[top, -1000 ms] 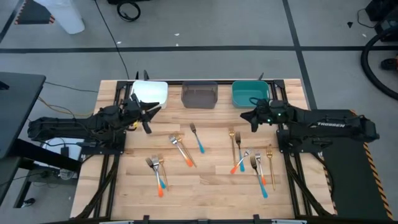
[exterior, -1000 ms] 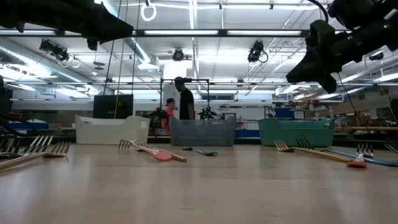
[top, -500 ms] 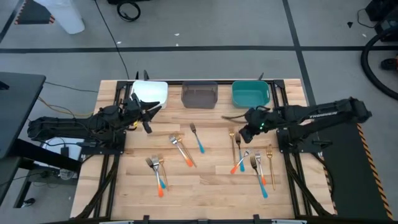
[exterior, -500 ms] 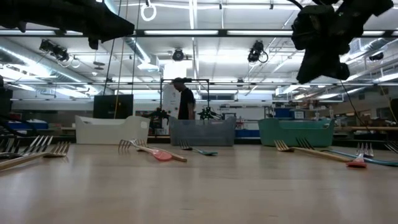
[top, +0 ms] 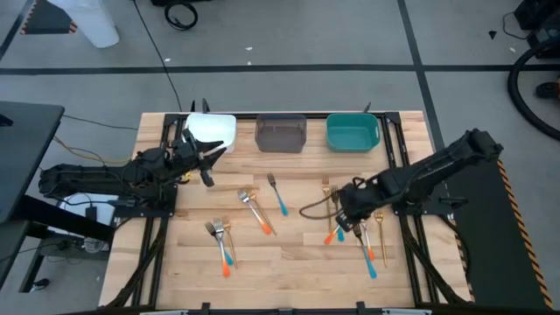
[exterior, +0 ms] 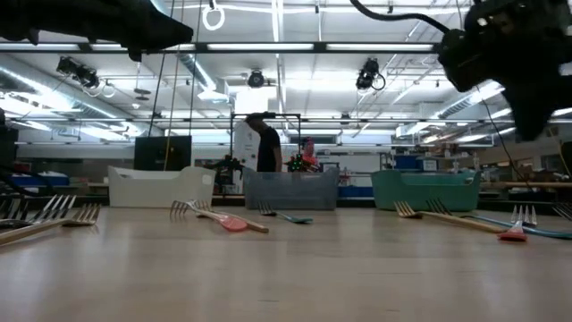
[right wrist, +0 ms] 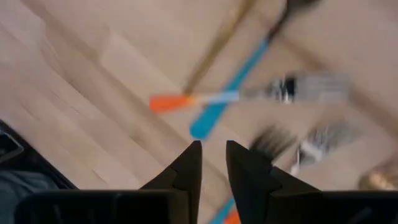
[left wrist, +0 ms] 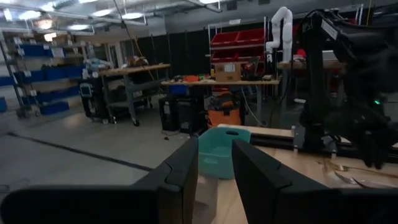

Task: Sort silverware by color (type)
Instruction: Put the gold fork into the green bin

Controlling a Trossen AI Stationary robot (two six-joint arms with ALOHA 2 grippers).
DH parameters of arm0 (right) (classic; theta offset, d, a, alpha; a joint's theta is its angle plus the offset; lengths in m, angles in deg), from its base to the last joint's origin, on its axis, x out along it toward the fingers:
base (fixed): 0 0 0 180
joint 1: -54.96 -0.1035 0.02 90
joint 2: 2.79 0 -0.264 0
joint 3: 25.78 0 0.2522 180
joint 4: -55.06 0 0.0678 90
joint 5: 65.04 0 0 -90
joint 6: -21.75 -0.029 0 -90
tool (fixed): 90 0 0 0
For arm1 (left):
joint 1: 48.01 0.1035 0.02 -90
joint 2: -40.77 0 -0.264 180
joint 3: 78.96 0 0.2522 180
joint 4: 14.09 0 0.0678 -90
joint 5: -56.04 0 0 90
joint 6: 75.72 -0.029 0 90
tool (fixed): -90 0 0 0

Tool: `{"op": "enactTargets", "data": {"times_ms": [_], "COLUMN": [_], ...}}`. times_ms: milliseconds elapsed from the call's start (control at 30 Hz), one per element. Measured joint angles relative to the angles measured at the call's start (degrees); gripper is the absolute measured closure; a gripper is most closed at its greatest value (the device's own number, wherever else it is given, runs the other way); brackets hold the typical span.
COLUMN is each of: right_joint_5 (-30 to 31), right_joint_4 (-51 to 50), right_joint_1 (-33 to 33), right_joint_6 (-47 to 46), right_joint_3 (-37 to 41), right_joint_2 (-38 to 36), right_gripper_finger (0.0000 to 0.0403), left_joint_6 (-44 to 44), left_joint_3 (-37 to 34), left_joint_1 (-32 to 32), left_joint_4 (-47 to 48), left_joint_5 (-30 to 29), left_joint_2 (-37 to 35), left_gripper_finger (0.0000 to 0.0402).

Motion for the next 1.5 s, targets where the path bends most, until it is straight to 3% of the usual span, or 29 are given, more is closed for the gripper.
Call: {"op": "enactTargets", "data": {"times_ms": [333, 633, 1000, 1500], "right_joint_5": [-4.4, -6.0, -11.5, -10.5], "right_joint_4": [-13.5, -15.3, -5.5, -1.0], "right_joint_1": [-7.0, -7.8, -10.1, -10.2], "right_joint_6": [-15.6, -16.6, -22.0, -25.1], "right_joint_3": [0.0, 0.9, 10.7, 17.7], "right_joint_2": [1.5, 3.5, 1.3, 0.6], "right_gripper_finger": [0.0240, 0.0256, 0.0270, 0.0274], "left_joint_6": [-3.9, -3.9, -3.9, -3.8], "left_joint_3": [0.0, 0.0, 0.0, 0.0], "left_joint_1": [0.0, 0.0, 0.0, 0.0], "left_joint_4": [-4.5, -5.6, -5.5, -5.5], "left_joint_5": [0.0, 0.0, 0.0, 0.0], "left_joint_2": [0.0, 0.0, 0.0, 0.0], "left_gripper_finger": [0.0294, 0.0294, 0.0294, 0.0294]}}
